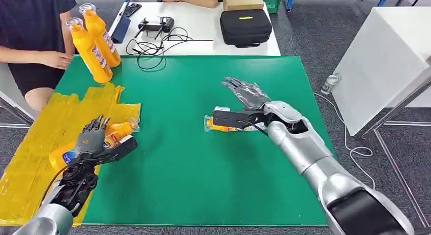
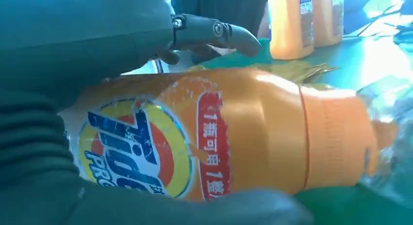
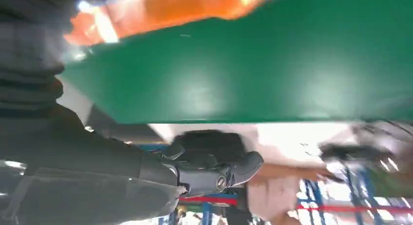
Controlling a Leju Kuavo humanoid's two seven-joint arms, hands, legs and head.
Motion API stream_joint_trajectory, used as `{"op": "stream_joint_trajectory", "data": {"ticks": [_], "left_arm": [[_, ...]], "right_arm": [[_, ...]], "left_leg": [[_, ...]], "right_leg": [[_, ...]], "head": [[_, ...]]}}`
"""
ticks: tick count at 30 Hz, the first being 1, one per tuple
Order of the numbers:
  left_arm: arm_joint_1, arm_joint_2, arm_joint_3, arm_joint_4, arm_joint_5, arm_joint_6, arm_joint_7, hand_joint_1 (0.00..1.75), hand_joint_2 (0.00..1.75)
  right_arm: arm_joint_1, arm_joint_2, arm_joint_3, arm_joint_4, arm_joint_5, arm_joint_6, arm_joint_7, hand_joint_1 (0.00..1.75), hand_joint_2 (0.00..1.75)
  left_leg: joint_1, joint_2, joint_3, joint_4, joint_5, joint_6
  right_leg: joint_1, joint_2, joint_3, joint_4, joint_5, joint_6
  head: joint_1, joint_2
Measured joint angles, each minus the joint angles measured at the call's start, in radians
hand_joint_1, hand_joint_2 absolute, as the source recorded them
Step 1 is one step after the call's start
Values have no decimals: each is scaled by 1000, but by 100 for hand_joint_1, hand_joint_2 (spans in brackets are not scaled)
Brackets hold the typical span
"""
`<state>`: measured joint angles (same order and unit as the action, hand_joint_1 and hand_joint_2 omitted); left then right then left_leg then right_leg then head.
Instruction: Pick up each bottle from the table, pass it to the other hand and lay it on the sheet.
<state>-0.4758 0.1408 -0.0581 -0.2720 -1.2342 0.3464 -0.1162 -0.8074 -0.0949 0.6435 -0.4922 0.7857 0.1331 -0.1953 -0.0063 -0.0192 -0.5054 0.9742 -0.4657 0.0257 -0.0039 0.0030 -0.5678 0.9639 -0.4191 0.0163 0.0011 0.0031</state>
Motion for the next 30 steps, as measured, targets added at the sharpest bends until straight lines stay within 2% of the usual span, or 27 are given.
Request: {"op": "stream_joint_trajectory", "data": {"ticks": [12,23,30], "left_arm": [[-2,-26,182,-26,337,26,-348,0,0],[-17,-47,252,-62,518,-64,-496,0,0],[-17,-62,249,-165,713,-173,-578,0,0]], "right_arm": [[-17,-122,57,89,19,73,20,0,175],[58,-147,60,141,-1,77,76,0,175],[96,-122,42,173,-3,1,141,0,175]], "left_leg": [[0,-1,-2,1,1,1],[0,0,-9,1,1,1],[0,0,-9,1,0,1]], "right_leg": [[0,-2,-2,0,0,0],[1,-2,-9,0,0,0],[2,-2,-8,0,0,0]], "head": [[0,0],[1,0],[0,0]]}}
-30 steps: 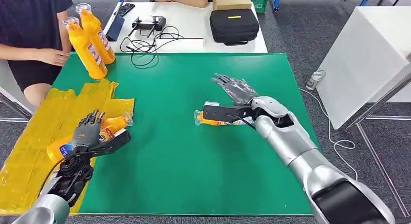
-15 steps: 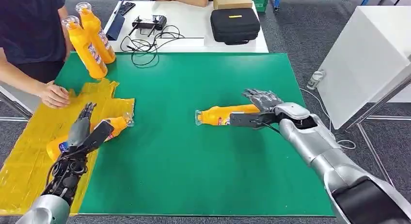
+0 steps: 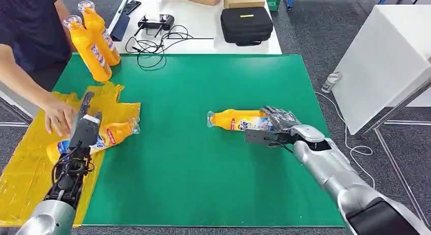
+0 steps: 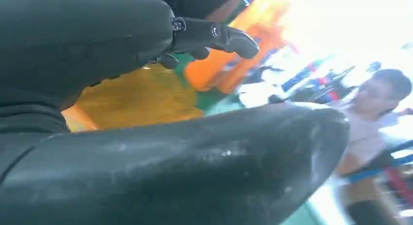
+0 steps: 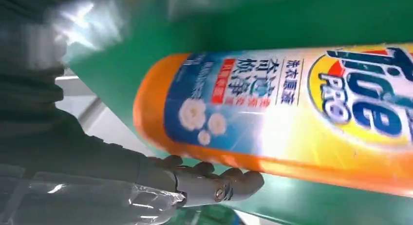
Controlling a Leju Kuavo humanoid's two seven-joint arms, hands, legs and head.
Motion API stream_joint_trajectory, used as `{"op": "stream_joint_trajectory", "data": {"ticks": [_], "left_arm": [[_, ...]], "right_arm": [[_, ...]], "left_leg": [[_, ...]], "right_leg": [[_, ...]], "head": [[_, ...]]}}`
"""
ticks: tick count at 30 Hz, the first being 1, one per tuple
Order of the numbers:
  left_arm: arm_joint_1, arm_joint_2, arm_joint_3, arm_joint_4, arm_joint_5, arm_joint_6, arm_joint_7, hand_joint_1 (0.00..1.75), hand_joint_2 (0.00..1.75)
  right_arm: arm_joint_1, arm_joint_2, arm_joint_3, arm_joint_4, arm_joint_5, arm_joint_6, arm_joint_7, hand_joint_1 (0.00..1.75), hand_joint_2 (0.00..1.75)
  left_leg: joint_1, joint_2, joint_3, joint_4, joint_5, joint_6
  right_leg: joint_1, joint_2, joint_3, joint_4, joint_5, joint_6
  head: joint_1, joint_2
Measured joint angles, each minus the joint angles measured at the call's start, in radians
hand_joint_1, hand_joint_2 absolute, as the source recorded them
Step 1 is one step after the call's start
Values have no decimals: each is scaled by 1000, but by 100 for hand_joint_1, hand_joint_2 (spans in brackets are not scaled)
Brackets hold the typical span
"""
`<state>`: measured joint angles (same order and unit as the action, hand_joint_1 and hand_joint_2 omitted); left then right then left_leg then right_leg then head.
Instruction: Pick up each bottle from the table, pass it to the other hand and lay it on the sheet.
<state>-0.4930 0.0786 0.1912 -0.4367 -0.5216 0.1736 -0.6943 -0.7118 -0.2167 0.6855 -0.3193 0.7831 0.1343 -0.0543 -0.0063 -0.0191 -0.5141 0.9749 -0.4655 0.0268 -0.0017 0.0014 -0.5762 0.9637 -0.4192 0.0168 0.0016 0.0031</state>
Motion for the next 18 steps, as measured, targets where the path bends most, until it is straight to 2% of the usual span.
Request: {"op": "stream_joint_trajectory", "data": {"ticks": [2,3,5,6,11,18], "left_arm": [[1,-3,-9,-29,24,-7,0,0,0],[4,-5,-20,-46,48,-8,-2,0,0],[10,-5,-43,-77,88,-13,-5,0,0],[12,-5,-55,-88,107,-18,-5,0,0],[26,-4,-116,-137,170,-32,-6,0,0],[48,-1,-158,-204,251,-39,-7,0,0]], "right_arm": [[14,11,-7,12,2,-3,15,0,175],[26,18,-8,18,5,-5,33,70,175],[44,32,-13,26,13,-12,60,70,175],[44,39,-15,29,18,-12,71,175,175],[43,63,-25,41,34,-1,92,175,175],[41,82,-37,50,41,8,92,175,175]], "left_leg": [[0,0,0,0,0,0],[0,-1,0,0,0,0],[0,0,0,0,0,0],[0,1,0,0,0,0],[1,9,2,0,0,0],[1,11,3,0,0,0]], "right_leg": [[0,0,0,0,0,0],[0,0,0,0,0,0],[0,0,0,0,0,0],[0,1,0,0,0,0],[0,8,0,0,2,-3],[0,9,1,0,4,-2]], "head": [[0,0],[1,0],[0,0],[0,0],[0,0],[0,0]]}}
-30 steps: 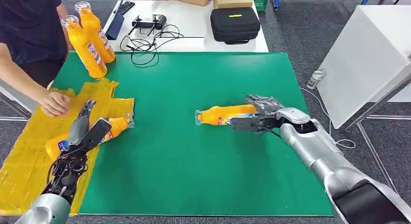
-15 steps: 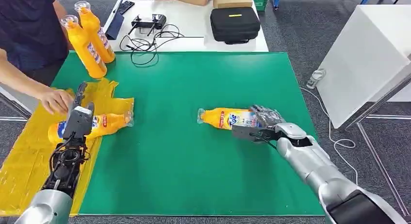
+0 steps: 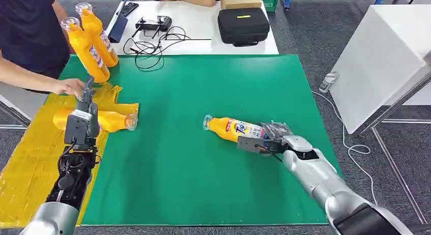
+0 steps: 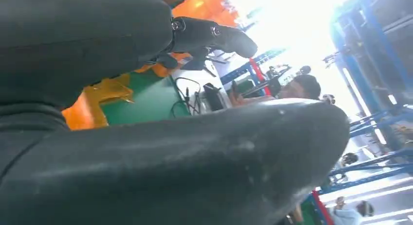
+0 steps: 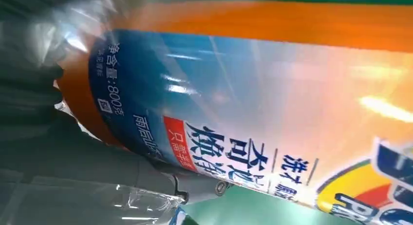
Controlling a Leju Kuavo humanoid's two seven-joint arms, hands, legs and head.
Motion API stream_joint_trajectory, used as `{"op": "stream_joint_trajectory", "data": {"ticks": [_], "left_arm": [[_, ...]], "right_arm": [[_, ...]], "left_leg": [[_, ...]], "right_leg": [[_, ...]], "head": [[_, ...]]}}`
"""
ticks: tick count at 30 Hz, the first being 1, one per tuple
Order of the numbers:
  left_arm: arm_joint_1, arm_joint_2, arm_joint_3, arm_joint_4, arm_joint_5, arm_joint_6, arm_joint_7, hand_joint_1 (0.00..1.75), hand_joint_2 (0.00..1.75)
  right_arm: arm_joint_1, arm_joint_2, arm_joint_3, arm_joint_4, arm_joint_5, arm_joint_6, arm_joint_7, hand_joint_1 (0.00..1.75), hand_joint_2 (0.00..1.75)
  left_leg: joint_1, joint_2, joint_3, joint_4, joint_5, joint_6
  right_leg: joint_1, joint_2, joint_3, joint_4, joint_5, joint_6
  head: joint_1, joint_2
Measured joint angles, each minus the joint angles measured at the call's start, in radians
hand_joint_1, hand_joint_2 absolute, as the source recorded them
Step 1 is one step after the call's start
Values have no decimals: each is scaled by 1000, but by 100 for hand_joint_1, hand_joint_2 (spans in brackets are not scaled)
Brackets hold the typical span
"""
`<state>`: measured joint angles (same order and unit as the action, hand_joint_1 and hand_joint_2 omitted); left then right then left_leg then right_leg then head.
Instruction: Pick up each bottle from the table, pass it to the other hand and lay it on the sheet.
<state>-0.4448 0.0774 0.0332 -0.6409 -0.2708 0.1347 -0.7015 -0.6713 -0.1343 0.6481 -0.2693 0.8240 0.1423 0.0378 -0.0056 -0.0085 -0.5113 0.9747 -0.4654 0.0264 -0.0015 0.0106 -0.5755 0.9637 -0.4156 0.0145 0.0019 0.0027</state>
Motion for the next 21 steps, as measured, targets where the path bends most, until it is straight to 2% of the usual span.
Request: {"op": "stream_joint_trajectory", "data": {"ticks": [13,16,19,20,21], "left_arm": [[18,11,-45,-40,91,-77,48,0,0],[28,12,-45,-55,174,-146,68,0,0],[56,12,-44,-109,280,-215,98,0,0],[69,12,-43,-132,314,-247,115,0,175],[84,11,-40,-161,352,-286,136,0,175]], "right_arm": [[3,6,-32,7,-13,-41,-15,175,175],[10,7,-62,7,-59,-76,-78,175,175],[11,16,-110,1,-133,-108,-210,175,175],[8,21,-129,-10,-157,-112,-263,175,175],[1,28,-150,-25,-171,-115,-305,175,175]], "left_leg": [[0,0,-1,0,0,0],[0,0,-2,0,0,0],[0,0,-6,0,0,0],[0,0,-6,0,0,0],[0,0,-6,0,0,0]], "right_leg": [[0,0,0,0,0,0],[0,0,-1,0,0,0],[-1,0,-4,1,1,0],[-1,0,-4,1,1,0],[-1,0,-5,1,1,0]], "head": [[0,0],[0,0],[0,0],[0,0],[-1,0]]}}
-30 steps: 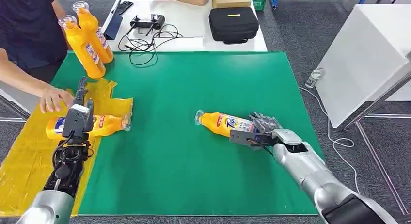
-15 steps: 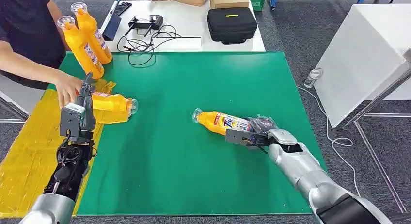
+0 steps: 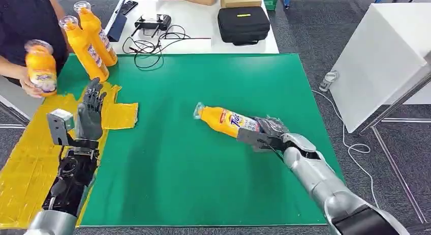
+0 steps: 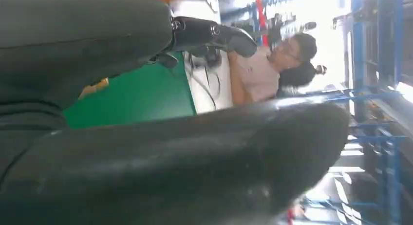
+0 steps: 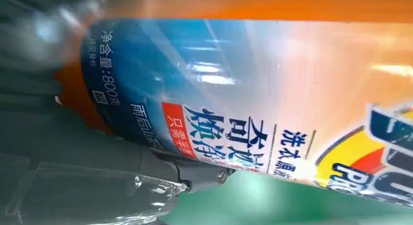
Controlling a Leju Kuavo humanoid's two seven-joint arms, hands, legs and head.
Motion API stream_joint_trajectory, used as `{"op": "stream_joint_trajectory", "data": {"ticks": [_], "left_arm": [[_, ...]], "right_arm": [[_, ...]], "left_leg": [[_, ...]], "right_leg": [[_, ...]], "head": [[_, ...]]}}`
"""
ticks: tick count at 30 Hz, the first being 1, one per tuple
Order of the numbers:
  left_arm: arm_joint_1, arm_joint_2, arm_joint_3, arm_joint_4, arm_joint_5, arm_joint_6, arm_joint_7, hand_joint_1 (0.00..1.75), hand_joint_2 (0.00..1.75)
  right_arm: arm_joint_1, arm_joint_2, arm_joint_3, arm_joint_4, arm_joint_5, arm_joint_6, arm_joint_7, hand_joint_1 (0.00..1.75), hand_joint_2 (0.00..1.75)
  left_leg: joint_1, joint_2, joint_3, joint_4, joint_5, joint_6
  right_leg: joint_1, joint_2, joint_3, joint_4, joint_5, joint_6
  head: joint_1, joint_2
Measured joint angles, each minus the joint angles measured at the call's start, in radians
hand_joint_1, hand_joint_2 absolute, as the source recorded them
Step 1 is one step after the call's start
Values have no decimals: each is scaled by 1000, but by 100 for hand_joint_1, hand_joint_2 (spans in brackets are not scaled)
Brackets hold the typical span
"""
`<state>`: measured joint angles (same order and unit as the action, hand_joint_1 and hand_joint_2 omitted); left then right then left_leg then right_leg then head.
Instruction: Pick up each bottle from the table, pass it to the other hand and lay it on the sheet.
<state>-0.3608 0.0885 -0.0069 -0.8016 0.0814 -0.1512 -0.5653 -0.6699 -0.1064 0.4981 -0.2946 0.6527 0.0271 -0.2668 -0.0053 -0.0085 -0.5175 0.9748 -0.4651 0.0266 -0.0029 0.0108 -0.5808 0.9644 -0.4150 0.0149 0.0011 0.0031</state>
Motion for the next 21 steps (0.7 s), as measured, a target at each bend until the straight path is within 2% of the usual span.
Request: {"op": "stream_joint_trajectory", "data": {"ticks": [4,9,16,21], "left_arm": [[55,-20,8,-91,129,-140,56,0,175],[77,-69,9,-125,277,-253,95,0,175],[68,-152,-9,-151,337,-269,135,0,175],[42,-185,-38,-155,339,-245,141,0,175]], "right_arm": [[-23,31,-40,-112,-18,-16,-56,175,175],[-26,124,-46,-274,-30,-50,-1,175,175],[-36,269,-45,-324,-32,-135,72,175,175],[-37,332,-43,-313,-22,-138,97,175,175]], "left_leg": [[0,-2,-2,0,0,0],[1,-1,-3,0,0,0],[1,-1,-3,0,0,-1],[0,-1,-3,0,0,-1]], "right_leg": [[1,0,-2,0,-1,0],[1,0,-4,0,-1,0],[2,0,-4,0,0,0],[1,0,-4,0,0,0]], "head": [[1,0],[1,0],[1,0],[1,0]]}}
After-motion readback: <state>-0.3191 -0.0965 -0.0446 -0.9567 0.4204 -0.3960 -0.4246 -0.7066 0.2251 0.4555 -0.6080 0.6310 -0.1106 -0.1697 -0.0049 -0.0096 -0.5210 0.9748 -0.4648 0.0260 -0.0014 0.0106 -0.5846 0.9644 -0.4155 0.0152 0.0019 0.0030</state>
